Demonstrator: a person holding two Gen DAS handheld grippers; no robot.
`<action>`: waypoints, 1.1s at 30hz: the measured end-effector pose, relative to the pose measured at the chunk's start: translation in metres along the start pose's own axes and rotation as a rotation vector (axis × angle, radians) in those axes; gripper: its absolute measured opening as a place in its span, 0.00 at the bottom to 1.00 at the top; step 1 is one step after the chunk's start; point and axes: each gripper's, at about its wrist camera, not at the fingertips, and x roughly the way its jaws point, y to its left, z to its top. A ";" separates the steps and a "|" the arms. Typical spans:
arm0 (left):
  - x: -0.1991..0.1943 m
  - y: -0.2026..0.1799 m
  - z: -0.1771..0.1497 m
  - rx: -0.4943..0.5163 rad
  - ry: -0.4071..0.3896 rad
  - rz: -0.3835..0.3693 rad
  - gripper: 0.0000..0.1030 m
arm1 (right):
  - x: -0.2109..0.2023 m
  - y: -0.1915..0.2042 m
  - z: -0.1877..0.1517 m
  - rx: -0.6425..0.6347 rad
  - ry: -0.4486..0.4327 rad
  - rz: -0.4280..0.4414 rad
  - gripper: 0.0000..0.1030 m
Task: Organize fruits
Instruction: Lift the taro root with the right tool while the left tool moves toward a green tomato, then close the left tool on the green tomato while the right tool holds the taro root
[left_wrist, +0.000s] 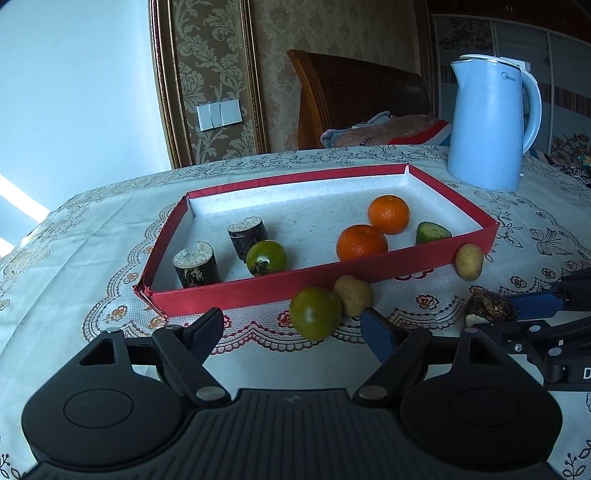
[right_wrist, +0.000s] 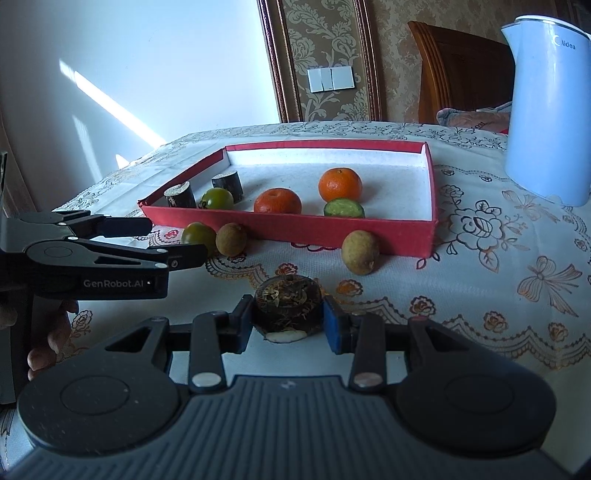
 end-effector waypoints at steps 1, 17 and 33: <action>0.003 0.001 0.001 -0.007 0.014 0.006 0.79 | 0.000 0.000 0.000 0.001 0.002 0.000 0.36; 0.021 0.001 0.007 -0.028 0.072 0.001 0.68 | 0.000 0.000 0.000 0.000 0.005 -0.003 0.36; 0.019 -0.003 0.005 -0.063 0.068 -0.020 0.54 | 0.001 0.002 -0.002 -0.006 0.007 -0.010 0.36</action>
